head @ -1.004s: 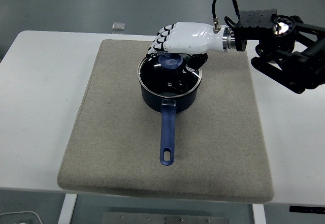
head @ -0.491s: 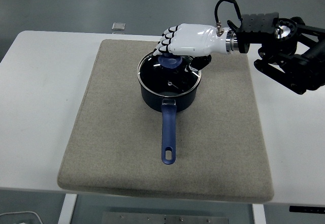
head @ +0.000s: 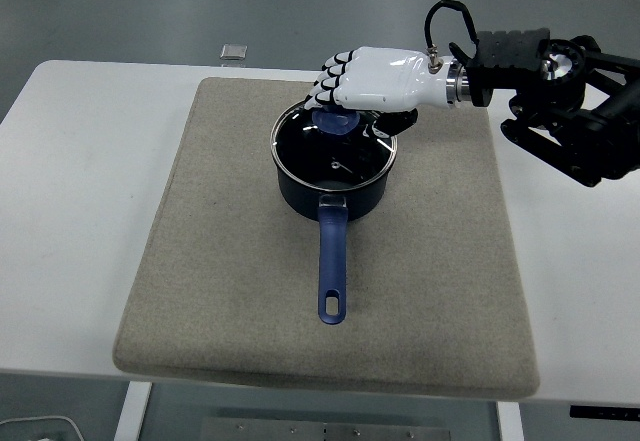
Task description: Lift the pot lid and place it to the right of the pot.
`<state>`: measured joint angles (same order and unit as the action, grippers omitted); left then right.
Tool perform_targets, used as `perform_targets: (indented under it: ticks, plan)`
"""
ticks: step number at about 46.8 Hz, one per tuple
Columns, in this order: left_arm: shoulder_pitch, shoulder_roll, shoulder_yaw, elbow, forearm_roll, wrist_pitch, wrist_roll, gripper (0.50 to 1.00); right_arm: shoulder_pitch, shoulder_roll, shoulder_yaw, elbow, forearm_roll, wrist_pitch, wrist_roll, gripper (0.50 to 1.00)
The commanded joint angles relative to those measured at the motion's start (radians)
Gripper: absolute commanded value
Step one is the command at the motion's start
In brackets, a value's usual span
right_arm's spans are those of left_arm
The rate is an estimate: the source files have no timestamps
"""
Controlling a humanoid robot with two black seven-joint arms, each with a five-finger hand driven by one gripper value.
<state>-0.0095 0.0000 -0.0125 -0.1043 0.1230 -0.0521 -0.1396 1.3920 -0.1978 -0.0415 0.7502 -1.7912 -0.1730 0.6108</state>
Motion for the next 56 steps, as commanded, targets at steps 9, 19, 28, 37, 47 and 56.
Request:
perform_targets:
  ticks: [9, 19, 28, 37, 47, 56]
  plan:
    - [-0.001, 0.000, 0.000, 0.000, 0.000, 0.000, 0.000, 1.000, 0.019, -0.002, 0.000, 0.014, 0.007, 0.046, 0.000, 0.899]
    - [0.000, 0.000, -0.001, 0.000, 0.000, 0.000, 0.000, 1.000, 0.028, -0.008, 0.006, 0.050, 0.027, 0.142, 0.000, 0.899]
    - [0.000, 0.000, 0.000, 0.000, 0.000, 0.000, 0.000, 1.000, 0.033, -0.012, 0.005, 0.052, 0.027, 0.147, 0.000, 0.901]
    - [-0.001, 0.000, 0.000, 0.000, 0.000, 0.000, 0.000, 1.000, 0.036, -0.020, 0.015, 0.052, 0.084, 0.213, 0.000, 0.901]
    - [0.000, 0.000, 0.000, 0.000, 0.000, 0.000, 0.000, 1.000, 0.042, -0.018, 0.011, 0.052, 0.105, 0.219, 0.000, 0.901]
    - [-0.001, 0.000, 0.000, 0.000, 0.000, 0.000, 0.000, 1.000, 0.045, -0.017, 0.011, 0.054, 0.105, 0.219, 0.000, 0.901]
